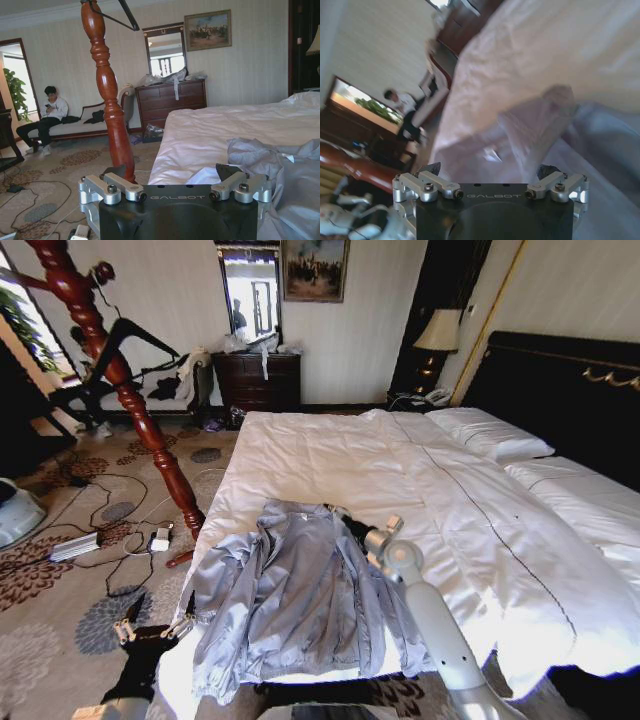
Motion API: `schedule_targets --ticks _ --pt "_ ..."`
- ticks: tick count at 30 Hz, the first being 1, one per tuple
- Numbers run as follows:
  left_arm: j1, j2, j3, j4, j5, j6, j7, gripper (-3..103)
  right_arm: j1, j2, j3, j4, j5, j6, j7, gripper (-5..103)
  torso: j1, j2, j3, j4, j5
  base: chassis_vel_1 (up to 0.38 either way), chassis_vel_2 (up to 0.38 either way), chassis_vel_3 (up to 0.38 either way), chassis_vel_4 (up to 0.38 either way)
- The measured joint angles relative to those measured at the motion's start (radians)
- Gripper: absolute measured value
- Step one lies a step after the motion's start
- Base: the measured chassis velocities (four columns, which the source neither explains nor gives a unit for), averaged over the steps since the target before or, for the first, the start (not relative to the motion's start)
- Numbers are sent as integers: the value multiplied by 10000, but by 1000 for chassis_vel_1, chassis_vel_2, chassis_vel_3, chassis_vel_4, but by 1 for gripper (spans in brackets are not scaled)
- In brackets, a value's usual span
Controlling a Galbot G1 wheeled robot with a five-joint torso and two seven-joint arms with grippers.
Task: Pick up the clothes from the bed and hang them on the clothes hanger.
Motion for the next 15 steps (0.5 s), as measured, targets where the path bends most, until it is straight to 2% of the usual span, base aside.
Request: schedule_targets --ticks 3,7,10,15 --pt "-21 45 -3 37 -8 -7 10 100 -195 -89 -93 40 -32 -88 174 100 0 0 0 -2 2 0 0 0 0" --pt "-80 74 43 68 -3 -9 12 100 -173 84 35 -98 523 -80 517 100 0 1 1 -1 2 0 0 0 0" --pt "-41 91 52 51 11 -9 16 100 189 430 491 -461 1153 0 940 100 0 0 1 0 1 0 0 0 0" --pt "29 105 -3 -13 8 -9 16 100 381 818 1100 -749 1413 74 1125 100 0 0 1 0 1 0 0 0 0"
